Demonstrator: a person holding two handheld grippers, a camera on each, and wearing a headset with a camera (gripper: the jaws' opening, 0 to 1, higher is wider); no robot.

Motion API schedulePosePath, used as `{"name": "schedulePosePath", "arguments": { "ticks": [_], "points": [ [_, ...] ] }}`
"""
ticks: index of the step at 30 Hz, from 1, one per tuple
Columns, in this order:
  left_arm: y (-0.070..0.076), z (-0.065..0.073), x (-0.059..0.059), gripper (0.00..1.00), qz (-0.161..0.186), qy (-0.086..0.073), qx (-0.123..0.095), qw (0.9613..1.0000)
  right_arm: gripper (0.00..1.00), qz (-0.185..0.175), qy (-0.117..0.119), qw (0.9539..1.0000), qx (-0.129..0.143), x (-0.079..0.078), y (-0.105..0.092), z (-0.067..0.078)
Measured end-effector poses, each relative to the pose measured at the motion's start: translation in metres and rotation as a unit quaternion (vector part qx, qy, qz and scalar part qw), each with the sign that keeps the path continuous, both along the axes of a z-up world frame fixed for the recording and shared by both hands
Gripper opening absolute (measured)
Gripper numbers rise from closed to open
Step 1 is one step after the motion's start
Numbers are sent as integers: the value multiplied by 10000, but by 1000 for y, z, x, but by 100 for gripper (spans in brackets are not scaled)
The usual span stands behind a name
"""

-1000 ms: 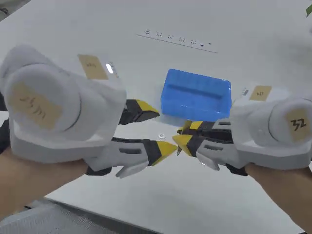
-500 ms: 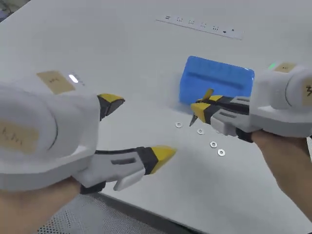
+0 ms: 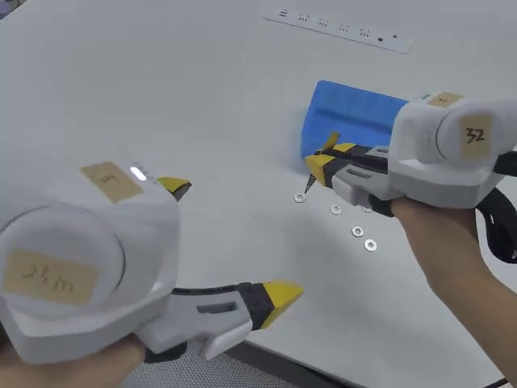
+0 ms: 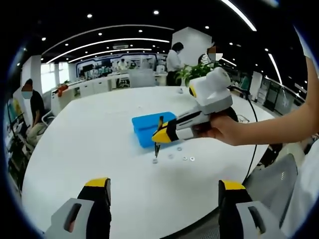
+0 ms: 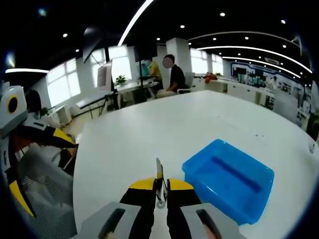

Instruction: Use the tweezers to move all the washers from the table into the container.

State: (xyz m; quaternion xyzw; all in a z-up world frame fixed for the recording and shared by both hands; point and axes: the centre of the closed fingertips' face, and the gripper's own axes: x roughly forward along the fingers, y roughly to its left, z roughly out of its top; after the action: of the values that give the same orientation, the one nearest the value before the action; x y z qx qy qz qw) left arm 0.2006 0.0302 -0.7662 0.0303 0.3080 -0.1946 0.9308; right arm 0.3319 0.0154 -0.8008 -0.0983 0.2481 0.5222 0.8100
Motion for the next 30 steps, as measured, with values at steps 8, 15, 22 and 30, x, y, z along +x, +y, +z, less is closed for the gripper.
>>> {"name": "schedulePosePath", "arguments": {
  "ticks": [8,15,22,30],
  "points": [
    [5,-6,-3,95,-21,112,53,9999,4,-28,98,9999,-17,3,3,-8],
    [9,-8,-2,91,-41,147,157,9998,4,-49,81,9999,-40,1,3,-12],
    [10,-6,1,92,10,107,147,9998,3,-51,31,10000,-58,1,3,-12],
    [12,-3,-1,92,-61,93,320,9994,1,-44,2,9998,-209,1,1,-13]
  ]
}}
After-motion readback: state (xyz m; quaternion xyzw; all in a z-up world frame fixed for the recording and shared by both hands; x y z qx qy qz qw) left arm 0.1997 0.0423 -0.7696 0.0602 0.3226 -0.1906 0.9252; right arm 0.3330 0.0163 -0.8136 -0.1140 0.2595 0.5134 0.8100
